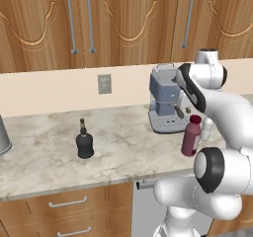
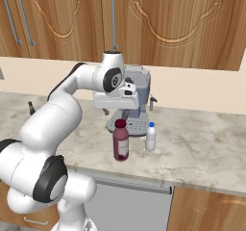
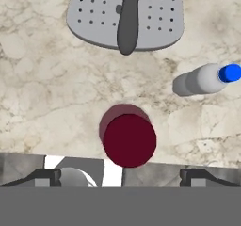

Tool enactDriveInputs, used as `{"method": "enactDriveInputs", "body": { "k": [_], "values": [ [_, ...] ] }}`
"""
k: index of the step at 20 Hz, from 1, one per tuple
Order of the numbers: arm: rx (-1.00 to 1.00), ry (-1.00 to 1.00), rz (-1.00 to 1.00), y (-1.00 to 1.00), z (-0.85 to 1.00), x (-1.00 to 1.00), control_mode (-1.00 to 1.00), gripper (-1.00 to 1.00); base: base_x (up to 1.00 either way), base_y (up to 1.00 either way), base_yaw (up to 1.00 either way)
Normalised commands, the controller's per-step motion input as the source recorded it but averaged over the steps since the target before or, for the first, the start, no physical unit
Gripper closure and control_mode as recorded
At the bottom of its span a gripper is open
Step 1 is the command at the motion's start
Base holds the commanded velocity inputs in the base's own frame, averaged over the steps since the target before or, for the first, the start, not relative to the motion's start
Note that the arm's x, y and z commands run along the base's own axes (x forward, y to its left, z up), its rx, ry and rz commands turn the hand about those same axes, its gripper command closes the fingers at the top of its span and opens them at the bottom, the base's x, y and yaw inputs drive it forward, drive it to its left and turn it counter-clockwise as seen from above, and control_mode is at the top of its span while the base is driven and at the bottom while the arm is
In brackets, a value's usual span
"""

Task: Place the drinks on the dining counter in a tight cluster.

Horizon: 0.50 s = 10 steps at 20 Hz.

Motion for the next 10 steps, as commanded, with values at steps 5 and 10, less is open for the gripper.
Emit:
{"method": "enactDriveInputs", "body": {
  "k": [5, 10],
  "values": [
    [0.0, 0.0, 0.0, -0.06, -0.12, 0.06, -1.0, -1.0, 0.0, 0.0, 0.0],
    [0.0, 0.0, 0.0, 0.0, -0.27, 0.0, -1.0, -1.0, 0.0, 0.0, 0.0]
  ]
}}
